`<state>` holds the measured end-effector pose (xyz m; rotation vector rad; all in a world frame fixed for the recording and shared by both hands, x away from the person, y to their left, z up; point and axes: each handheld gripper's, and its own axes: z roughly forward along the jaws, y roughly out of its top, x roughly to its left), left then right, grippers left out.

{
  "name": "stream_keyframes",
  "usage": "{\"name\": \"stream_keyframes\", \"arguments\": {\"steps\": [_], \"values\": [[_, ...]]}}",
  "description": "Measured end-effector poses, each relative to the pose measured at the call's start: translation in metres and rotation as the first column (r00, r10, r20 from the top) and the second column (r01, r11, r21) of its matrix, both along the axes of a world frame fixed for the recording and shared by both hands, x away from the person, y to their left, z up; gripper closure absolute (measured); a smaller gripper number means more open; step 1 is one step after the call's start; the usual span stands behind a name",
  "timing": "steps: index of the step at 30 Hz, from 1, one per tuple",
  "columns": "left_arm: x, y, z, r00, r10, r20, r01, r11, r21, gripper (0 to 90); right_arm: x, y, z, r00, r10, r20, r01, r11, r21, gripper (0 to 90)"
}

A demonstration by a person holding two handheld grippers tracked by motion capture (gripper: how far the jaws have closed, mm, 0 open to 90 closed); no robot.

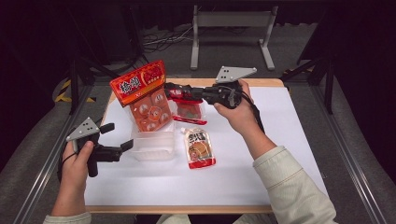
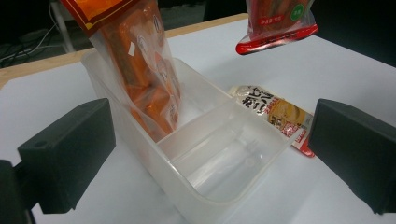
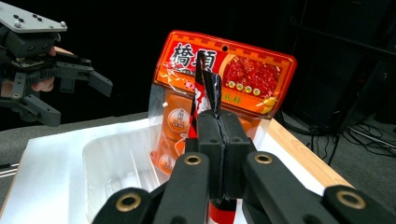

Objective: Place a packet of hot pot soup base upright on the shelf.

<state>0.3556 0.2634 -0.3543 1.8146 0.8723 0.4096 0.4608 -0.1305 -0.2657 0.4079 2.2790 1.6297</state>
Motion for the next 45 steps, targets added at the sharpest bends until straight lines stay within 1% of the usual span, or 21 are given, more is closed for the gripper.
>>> {"name": "stream_keyframes", "arguments": {"steps": [6, 10, 13, 16, 20, 26, 30, 34, 38, 42, 45], "values": [[-0.001, 0.002, 0.001, 1.0000, 0.000, 0.009, 0.000, 1.0000, -0.003, 1.6, 0.003, 0.014, -0.002, 0.9997, 0.023, 0.007, -0.023, 0.9997, -0.005, 89.8], [-0.003, 0.003, 0.001, 1.0000, 0.001, 0.007, -0.001, 1.0000, -0.006, 1.6, 0.004, 0.020, -0.003, 0.9994, 0.031, 0.013, -0.031, 0.9995, -0.006, 89.8], [-0.006, 0.006, 0.001, 0.9999, 0.008, 0.006, -0.008, 1.0000, -0.002, 1.6, 0.006, 0.029, -0.004, 0.9988, 0.044, 0.021, -0.044, 0.9990, -0.009, 89.9], [-0.008, 0.008, 0.001, 0.9998, 0.016, 0.010, -0.016, 0.9998, -0.008, 1.6, 0.007, 0.033, -0.006, 0.9984, 0.053, 0.019, -0.053, 0.9986, -0.007, 89.8], [-0.011, 0.010, 0.001, 0.9997, 0.021, 0.008, -0.021, 0.9998, -0.006, 1.6, 0.007, 0.044, -0.008, 0.9968, 0.077, 0.021, -0.077, 0.9970, -0.009, 89.8], [-0.015, 0.014, 0.000, 0.9995, 0.031, 0.006, -0.031, 0.9995, -0.004, 1.5, 0.007, 0.055, -0.010, 0.9946, 0.102, 0.021, -0.102, 0.9948, -0.005, 89.7], [-0.018, 0.016, 0.001, 0.9993, 0.037, 0.009, -0.037, 0.9993, -0.005, 1.5, 0.006, 0.062, -0.011, 0.9925, 0.118, 0.031, -0.118, 0.9930, 0.000, 89.7], [-0.019, 0.016, 0.001, 0.9992, 0.039, 0.009, -0.039, 0.9992, -0.011, 1.5, 0.006, 0.067, -0.013, 0.9916, 0.126, 0.030, -0.126, 0.9920, 0.003, 89.7], [-0.017, 0.016, 0.002, 0.9991, 0.037, 0.018, -0.037, 0.9993, -0.009, 1.5, 0.006, 0.071, -0.016, 0.9909, 0.131, 0.031, -0.131, 0.9913, 0.000, 89.7], [-0.016, 0.016, 0.003, 0.9992, 0.030, 0.026, -0.030, 0.9995, -0.013, 1.5, 0.007, 0.074, -0.020, 0.9895, 0.138, 0.041, -0.138, 0.9904, -0.007, 89.7], [-0.015, 0.015, 0.003, 0.9993, 0.029, 0.025, -0.028, 0.9995, -0.016, 1.5, 0.007, 0.076, -0.024, 0.9877, 0.150, 0.045, -0.150, 0.9887, -0.004, 89.6]]}}
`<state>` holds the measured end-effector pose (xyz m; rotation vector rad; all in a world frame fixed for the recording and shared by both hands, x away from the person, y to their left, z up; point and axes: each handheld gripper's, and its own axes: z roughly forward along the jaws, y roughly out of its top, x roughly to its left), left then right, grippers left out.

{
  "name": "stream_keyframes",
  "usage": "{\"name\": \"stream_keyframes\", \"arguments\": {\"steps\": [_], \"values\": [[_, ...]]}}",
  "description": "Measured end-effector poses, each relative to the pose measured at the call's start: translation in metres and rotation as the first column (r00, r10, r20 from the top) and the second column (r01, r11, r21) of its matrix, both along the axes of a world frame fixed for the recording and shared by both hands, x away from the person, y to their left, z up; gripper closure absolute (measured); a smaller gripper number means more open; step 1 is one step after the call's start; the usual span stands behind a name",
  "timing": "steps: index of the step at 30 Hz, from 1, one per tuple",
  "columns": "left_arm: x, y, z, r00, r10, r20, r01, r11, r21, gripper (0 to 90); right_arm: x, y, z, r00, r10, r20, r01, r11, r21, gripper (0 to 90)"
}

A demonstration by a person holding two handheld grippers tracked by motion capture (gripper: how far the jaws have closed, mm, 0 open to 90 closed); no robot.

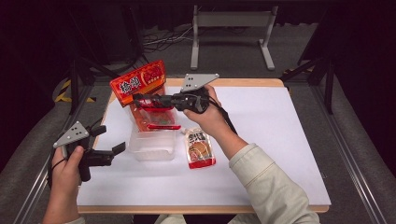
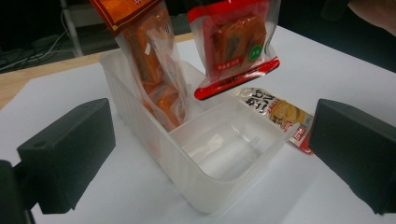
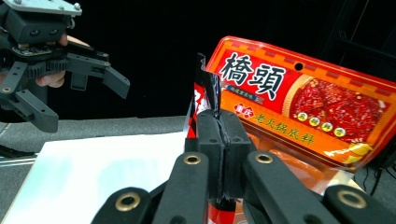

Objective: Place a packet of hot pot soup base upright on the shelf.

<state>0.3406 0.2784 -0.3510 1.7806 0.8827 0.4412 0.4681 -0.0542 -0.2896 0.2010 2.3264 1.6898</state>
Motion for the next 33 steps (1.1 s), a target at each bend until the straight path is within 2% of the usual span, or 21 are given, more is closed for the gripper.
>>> {"name": "stream_keyframes", "arguments": {"steps": [9, 24, 33], "values": [[0.001, -0.001, 0.001, 0.9999, -0.013, 0.011, 0.013, 0.9999, -0.003, 1.5, 0.003, 0.008, -0.012, 0.9998, 0.021, -0.002, -0.021, 0.9998, -0.006, 89.3], [0.000, 0.000, 0.000, 0.9999, -0.010, 0.003, 0.010, 0.9999, 0.003, 1.5, 0.006, 0.020, -0.023, 0.9989, 0.047, -0.003, -0.048, 0.9985, -0.027, 89.0], [0.000, 0.000, 0.000, 0.9999, -0.013, 0.005, 0.013, 0.9999, -0.001, 1.4, 0.007, 0.028, -0.032, 0.9984, 0.057, 0.000, -0.057, 0.9982, -0.020, 89.0]]}}
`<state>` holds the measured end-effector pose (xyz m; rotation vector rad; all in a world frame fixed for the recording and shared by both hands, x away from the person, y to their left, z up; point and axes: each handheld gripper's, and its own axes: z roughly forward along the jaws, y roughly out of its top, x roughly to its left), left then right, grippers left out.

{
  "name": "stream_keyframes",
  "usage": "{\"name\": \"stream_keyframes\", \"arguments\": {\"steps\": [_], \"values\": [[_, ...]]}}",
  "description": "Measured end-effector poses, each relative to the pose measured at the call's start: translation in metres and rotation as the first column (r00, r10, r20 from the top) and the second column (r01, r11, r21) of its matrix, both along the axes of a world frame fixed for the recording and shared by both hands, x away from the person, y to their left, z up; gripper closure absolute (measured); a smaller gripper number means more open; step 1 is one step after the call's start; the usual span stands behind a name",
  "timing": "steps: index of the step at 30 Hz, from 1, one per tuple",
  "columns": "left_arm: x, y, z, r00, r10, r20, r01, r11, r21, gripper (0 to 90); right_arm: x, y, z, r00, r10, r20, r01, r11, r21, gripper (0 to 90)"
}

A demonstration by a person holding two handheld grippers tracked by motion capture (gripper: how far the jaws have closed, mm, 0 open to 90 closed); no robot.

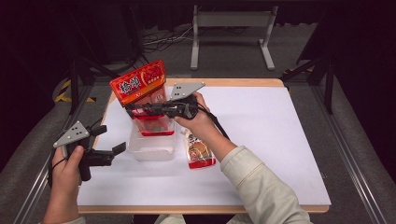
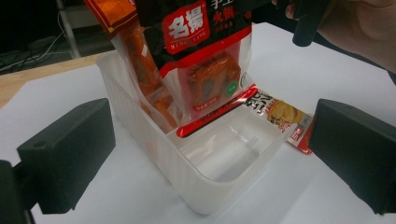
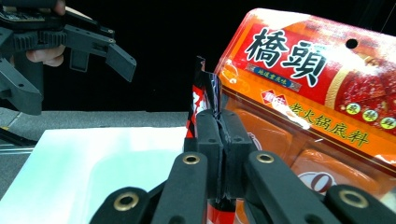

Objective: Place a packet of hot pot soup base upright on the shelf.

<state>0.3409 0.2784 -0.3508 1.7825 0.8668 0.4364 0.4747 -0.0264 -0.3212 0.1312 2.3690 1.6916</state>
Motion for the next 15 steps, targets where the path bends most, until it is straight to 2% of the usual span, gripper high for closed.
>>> {"name": "stream_keyframes", "arguments": {"steps": [15], "values": [[0.001, -0.001, 0.000, 1.0000, -0.003, -0.006, 0.003, 1.0000, 0.003, 1.4, 0.002, 0.008, -0.010, 1.0000, -0.003, -0.006, 0.003, 1.0000, -0.005, 88.4]]}}
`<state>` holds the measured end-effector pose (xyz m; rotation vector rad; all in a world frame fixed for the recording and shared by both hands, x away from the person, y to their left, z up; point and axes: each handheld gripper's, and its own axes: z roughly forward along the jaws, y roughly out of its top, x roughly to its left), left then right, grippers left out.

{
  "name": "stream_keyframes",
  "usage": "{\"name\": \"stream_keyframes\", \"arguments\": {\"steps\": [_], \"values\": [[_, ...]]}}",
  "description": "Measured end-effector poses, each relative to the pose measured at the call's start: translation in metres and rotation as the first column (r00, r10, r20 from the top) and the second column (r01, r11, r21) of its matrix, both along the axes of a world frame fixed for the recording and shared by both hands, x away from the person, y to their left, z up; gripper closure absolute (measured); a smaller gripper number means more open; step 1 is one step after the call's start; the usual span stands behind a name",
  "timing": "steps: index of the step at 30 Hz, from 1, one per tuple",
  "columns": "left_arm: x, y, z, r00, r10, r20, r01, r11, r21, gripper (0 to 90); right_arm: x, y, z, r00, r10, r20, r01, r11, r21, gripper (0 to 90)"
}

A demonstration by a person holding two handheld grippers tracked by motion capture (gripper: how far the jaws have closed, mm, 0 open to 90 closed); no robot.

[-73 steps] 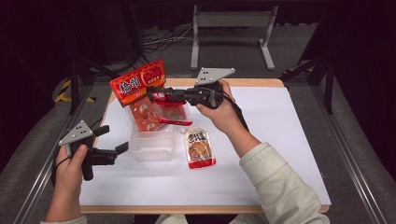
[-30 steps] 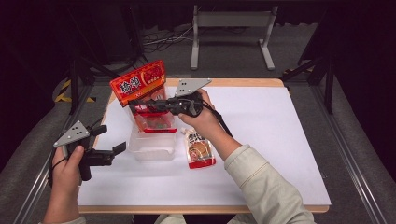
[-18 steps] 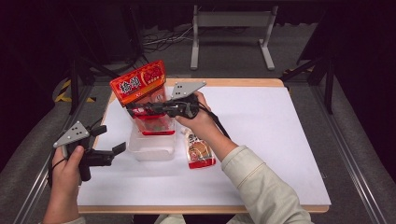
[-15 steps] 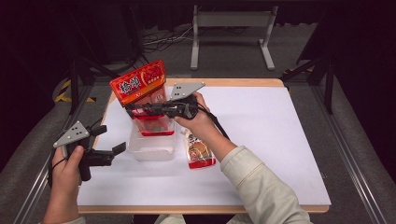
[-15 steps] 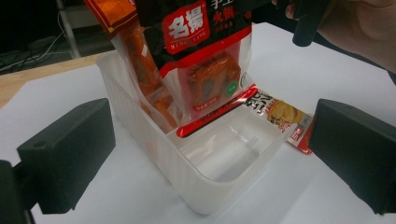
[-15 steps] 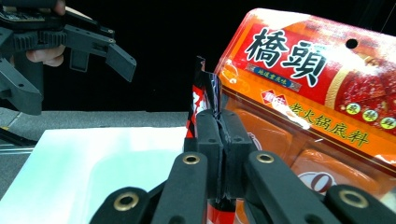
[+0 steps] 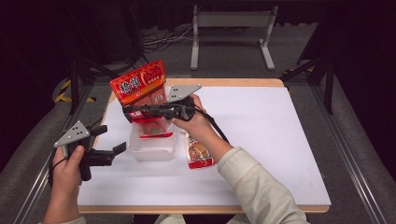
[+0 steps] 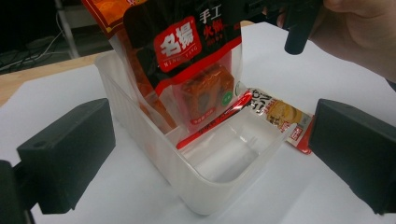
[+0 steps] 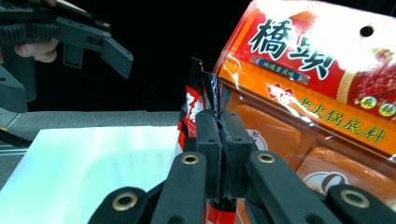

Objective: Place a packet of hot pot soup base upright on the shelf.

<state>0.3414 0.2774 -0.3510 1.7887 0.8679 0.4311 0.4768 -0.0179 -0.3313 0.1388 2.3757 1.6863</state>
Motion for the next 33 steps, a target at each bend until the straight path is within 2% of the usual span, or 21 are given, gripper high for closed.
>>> {"name": "stream_keyframes", "arguments": {"steps": [9, 17, 22, 26, 27, 29, 30, 32, 33], "values": [[0.000, 0.000, 0.000, 1.0000, -0.001, 0.003, 0.001, 1.0000, 0.002, 1.4, -0.002, 0.005, -0.014, 0.9996, 0.005, -0.029, -0.005, 1.0000, 0.000, 88.0], [0.002, -0.001, 0.000, 1.0000, -0.004, 0.001, 0.004, 1.0000, -0.001, 1.4, -0.003, -0.001, -0.024, 0.9983, -0.011, -0.058, 0.010, 0.9999, -0.011, 86.4], [0.004, -0.003, -0.001, 0.9999, -0.010, -0.002, 0.010, 1.0000, 0.001, 1.4, -0.004, -0.009, -0.030, 0.9956, -0.045, -0.082, 0.043, 0.9987, -0.027, 85.3], [0.005, -0.004, -0.001, 0.9999, -0.012, -0.007, 0.012, 0.9999, 0.002, 1.4, -0.004, -0.015, -0.036, 0.9933, -0.071, -0.091, 0.066, 0.9961, -0.058, 84.1], [0.005, -0.004, -0.001, 0.9999, -0.012, -0.007, 0.012, 0.9999, 0.003, 1.4, -0.004, -0.016, -0.037, 0.9923, -0.077, -0.096, 0.072, 0.9957, -0.057, 83.0], [0.005, -0.004, -0.001, 0.9999, -0.011, -0.007, 0.011, 0.9999, 0.006, 1.4, -0.003, -0.020, -0.040, 0.9872, -0.087, -0.134, 0.081, 0.9956, -0.048, 77.9], [0.005, -0.004, -0.001, 0.9999, -0.012, -0.007, 0.012, 0.9999, 0.006, 1.4, -0.003, -0.020, -0.040, 0.9872, -0.087, -0.134, 0.081, 0.9956, -0.048, 77.9], [0.005, -0.004, -0.001, 0.9999, -0.010, -0.011, 0.010, 0.9999, 0.004, 1.4, -0.002, -0.022, -0.041, 0.9805, -0.101, -0.168, 0.095, 0.9945, -0.044, 65.6], [0.005, -0.004, -0.002, 0.9999, -0.009, -0.012, 0.010, 0.9999, 0.005, 1.4, -0.002, -0.022, -0.042, 0.9794, -0.109, -0.170, 0.103, 0.9938, -0.043, 60.5]]}}
